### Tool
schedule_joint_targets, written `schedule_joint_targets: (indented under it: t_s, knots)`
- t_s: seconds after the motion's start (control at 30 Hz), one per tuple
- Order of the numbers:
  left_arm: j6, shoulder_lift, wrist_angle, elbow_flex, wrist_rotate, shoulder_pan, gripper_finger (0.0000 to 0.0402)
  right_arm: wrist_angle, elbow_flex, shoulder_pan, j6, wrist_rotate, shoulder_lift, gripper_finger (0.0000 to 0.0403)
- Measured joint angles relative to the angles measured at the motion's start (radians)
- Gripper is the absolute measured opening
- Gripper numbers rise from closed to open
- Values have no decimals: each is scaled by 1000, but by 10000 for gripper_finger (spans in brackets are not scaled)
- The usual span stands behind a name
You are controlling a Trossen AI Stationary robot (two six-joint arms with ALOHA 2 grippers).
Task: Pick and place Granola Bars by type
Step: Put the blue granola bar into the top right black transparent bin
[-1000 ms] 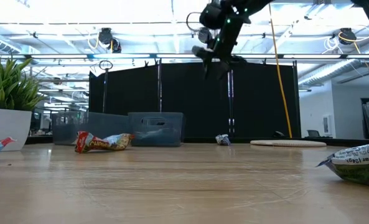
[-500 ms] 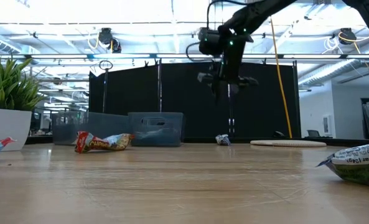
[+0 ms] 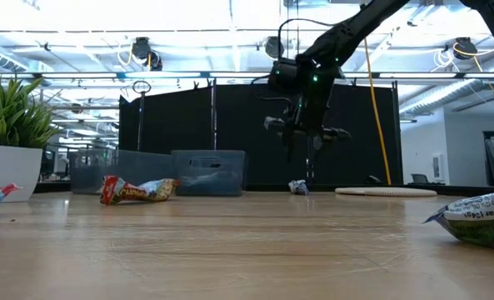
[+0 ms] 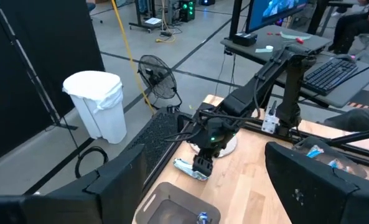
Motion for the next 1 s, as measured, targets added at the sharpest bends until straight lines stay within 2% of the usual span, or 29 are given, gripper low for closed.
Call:
schedule_joint_targets:
  t_s: [0.37, 0.53, 0.7, 1.0]
  knots:
    - [57, 0, -8, -6, -9, 0, 326, 82, -40, -1, -5, -17, 29, 224]
    - [67, -2, 12, -81, -10, 0, 332, 95, -40, 2, -21, -62, 72, 224]
    - [75, -44, 121, -235, 6, 0, 328, 92, -40, 4, -33, -69, 80, 224]
    - [36, -195, 406, -651, 9, 0, 330, 81, -40, 2, -61, -67, 80, 211]
